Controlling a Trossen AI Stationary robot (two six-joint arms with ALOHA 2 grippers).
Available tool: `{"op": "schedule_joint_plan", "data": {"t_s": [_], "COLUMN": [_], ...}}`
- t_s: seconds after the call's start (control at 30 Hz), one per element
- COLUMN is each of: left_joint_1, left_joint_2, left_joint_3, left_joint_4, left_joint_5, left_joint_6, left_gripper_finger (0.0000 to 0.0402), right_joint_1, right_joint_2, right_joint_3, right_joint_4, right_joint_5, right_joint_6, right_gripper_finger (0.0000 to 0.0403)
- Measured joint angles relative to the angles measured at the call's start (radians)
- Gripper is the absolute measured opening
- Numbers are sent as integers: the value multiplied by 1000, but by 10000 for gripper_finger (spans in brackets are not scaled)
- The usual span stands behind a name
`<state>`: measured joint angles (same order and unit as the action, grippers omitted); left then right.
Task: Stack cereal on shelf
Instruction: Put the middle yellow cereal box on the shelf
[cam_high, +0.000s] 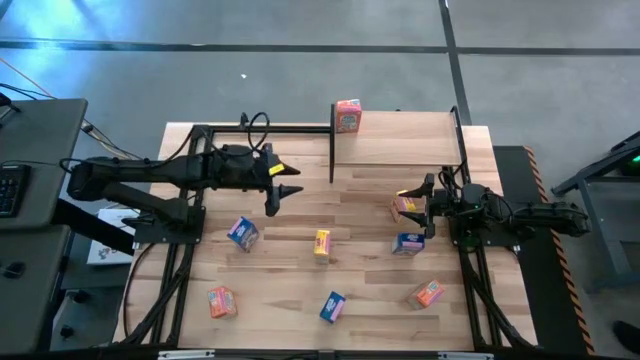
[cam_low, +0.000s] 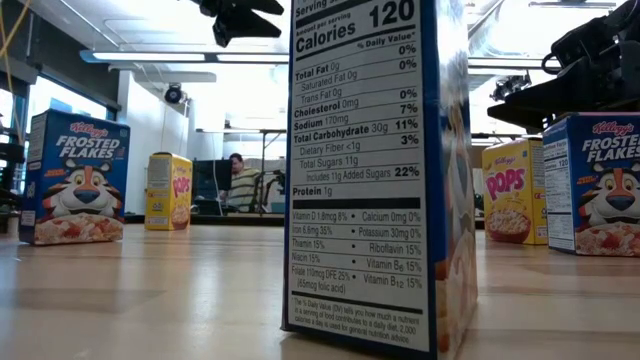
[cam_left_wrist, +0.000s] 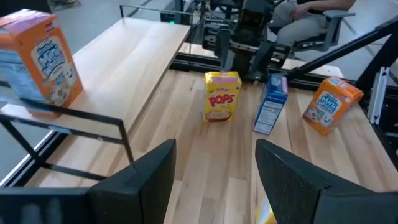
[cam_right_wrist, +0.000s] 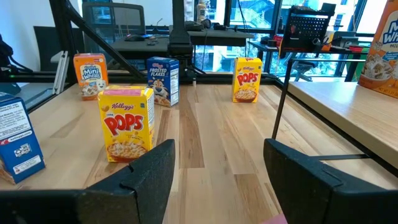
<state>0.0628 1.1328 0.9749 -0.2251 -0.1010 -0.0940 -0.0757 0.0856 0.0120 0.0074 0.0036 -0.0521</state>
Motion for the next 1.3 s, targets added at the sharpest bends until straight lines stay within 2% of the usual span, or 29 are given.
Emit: {"op": "schedule_joint_plan", "data": {"t_s": [0.27,0.37,0.53,0.73,0.97,1.1,1.3], "left_joint_1": [-53,-58,-58,-58,-58,-58,-58], "left_joint_2": [0,0,0,0,0,0,0], "left_joint_3": [0,0,0,0,0,0,0], "left_joint_4": [27,50,74,75,74,74,73], "left_joint_5": [-102,-114,-116,-116,-115,-115,-115], "left_joint_6": [-10,-19,-44,-53,-60,-61,-60], "left_gripper_finger": [211,211,211,211,211,211,211], "right_joint_1": [0,0,0,0,0,0,0], "right_joint_2": [0,0,0,0,0,0,37], "right_joint_3": [0,-1,-1,-1,-1,13,176], "right_joint_4": [6,8,20,161,315,326,124], "right_joint_5": [0,0,-1,-28,-58,16,119], "right_joint_6": [11,53,28,124,95,80,108], "right_gripper_finger": [239,239,239,239,242,252,266]}}
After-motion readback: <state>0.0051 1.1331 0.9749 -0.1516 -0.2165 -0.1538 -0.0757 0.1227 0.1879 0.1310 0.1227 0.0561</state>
